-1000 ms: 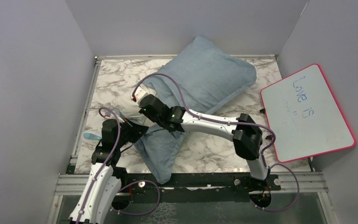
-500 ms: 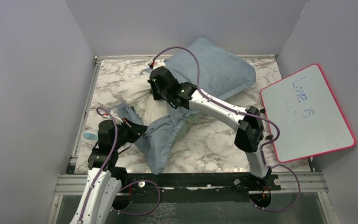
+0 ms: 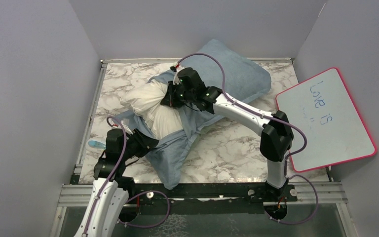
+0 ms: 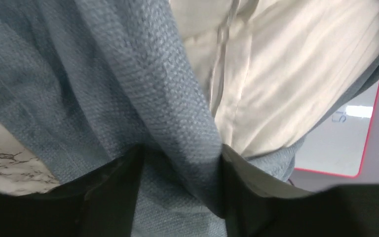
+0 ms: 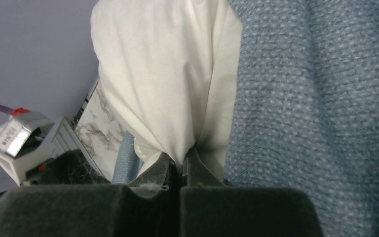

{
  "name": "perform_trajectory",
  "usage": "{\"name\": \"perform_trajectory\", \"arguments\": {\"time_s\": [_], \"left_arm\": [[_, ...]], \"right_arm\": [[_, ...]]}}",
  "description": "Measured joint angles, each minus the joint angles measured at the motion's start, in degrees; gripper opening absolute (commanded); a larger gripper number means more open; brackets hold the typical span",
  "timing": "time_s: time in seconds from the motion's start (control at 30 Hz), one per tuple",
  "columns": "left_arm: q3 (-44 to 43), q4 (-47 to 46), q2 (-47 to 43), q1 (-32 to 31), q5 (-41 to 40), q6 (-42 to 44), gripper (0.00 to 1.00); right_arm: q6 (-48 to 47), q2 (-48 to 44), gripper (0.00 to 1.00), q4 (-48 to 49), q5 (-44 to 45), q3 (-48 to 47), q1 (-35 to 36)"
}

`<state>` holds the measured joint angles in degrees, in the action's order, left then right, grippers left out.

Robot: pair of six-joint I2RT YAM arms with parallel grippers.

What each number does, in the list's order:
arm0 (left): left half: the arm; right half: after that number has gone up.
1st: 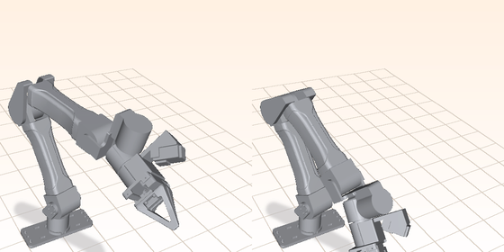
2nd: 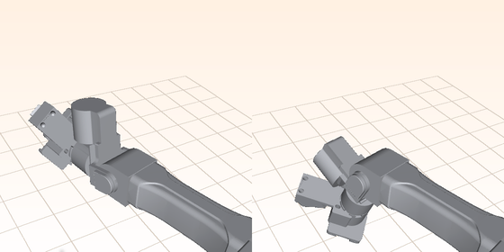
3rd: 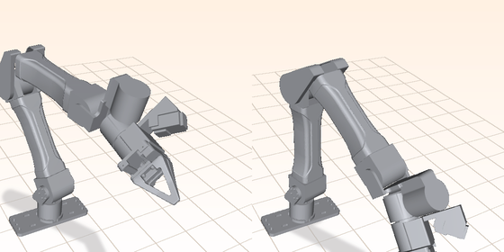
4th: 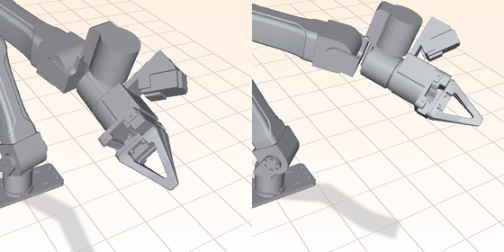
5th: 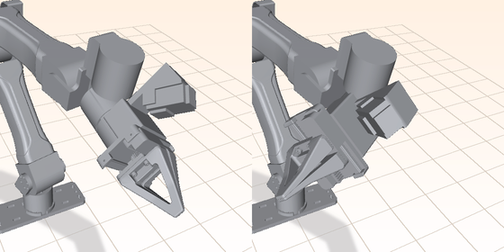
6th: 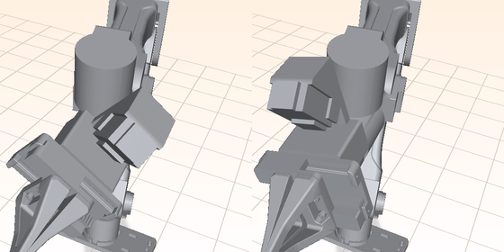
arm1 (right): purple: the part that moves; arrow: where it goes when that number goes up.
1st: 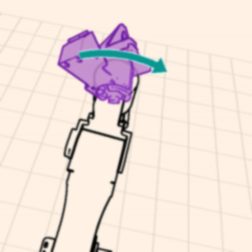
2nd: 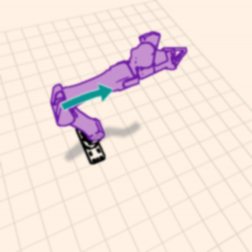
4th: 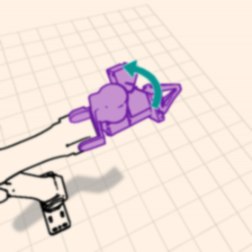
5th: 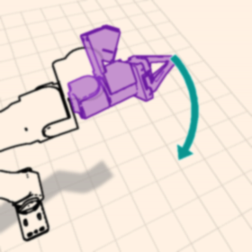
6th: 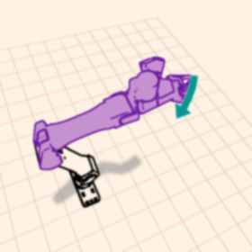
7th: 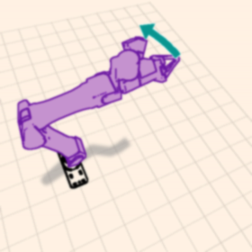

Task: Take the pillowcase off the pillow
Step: Remove the pillow from the pillowcase.

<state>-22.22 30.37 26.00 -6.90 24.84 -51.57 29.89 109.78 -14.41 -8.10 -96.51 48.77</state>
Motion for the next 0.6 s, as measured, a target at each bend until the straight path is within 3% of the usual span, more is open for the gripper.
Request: {"name": "perform_trajectory", "arguments": {"time_s": [0.1, 0.33, 0.47, 0.6], "left_arm": [[-4.7, 3.4, 1.9, -0.1, -2.6, 1.7, 0.76], [-19.4, 4.9, 9.0, -0.4, -8.0, 7.4, 0.84], [-23.2, 3.5, 13.6, -0.3, -9.4, 9.6, 0.86], [-21.5, -3.0, 17.9, -0.4, -6.7, 9.9, 0.86]], "right_arm": [[-1.9, -4.2, 0.01, 1.5, 0.2, 5.5, 0.0], [-4.7, -10.8, 0.01, 4.7, 0.2, 14.1, 0.0], [-4.9, -11.5, 0.01, 6.5, 0.1, 15.8, 0.0], [-4.6, -12.1, 0.01, 8.1, -0.2, 17.2, 0.0]]}}
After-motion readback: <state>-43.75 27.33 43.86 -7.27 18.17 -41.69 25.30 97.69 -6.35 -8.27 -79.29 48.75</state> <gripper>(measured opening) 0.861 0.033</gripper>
